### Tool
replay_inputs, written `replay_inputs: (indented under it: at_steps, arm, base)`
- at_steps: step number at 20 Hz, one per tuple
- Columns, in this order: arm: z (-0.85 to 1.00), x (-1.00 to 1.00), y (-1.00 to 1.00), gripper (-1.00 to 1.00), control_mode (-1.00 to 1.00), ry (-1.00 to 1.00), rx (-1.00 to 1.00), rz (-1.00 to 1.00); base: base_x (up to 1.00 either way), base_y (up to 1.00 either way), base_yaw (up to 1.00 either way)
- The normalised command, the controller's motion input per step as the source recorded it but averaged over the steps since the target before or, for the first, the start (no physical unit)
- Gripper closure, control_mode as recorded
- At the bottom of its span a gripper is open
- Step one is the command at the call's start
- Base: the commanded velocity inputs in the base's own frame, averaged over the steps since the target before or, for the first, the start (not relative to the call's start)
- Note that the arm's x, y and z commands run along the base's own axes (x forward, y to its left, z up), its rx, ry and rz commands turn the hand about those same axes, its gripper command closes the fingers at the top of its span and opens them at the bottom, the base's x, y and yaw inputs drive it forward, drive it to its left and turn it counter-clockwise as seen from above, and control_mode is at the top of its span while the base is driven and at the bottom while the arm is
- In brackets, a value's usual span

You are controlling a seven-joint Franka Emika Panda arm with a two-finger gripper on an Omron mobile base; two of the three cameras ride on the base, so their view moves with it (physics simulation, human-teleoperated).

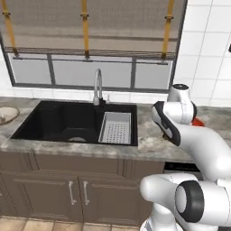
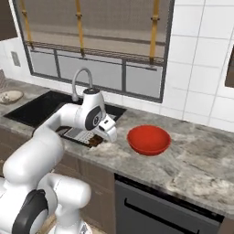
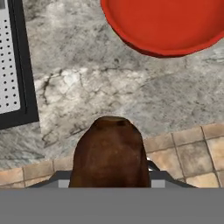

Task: Pick the garlics from the cabinet and place them in one bowl. Pick the sweet potato from the sink and place it in the other bowl.

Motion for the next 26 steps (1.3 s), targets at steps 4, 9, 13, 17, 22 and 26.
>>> replay_inputs:
  at_steps: [4, 9, 13, 17, 22, 26]
  arm:
    - [0.00, 0.00, 0.00, 1.00, 1.00, 0.00, 0.00, 0.00]
    - [0.00, 0.00, 0.00, 1.00, 1.00, 0.00, 0.00, 0.00]
    - [0.00, 0.00, 0.00, 1.00, 1.00, 0.00, 0.00, 0.00]
    - [0.00, 0.00, 0.00, 1.00, 1.00, 0.00, 0.00, 0.00]
    - [0.00, 0.00, 0.00, 1.00, 1.00, 0.00, 0.00, 0.00]
    - [0.00, 0.00, 0.00, 1.00, 1.00, 0.00, 0.00, 0.00]
  base:
    - [0.50, -0.31, -0.31]
    - [0.30, -0.45, -0.12]
    - [0.17, -0.52, -0.13]
    - [0.42, -0.37, -0.24]
    - [0.67, -0.01, -0.38]
    - [0.62, 0.00, -0.42]
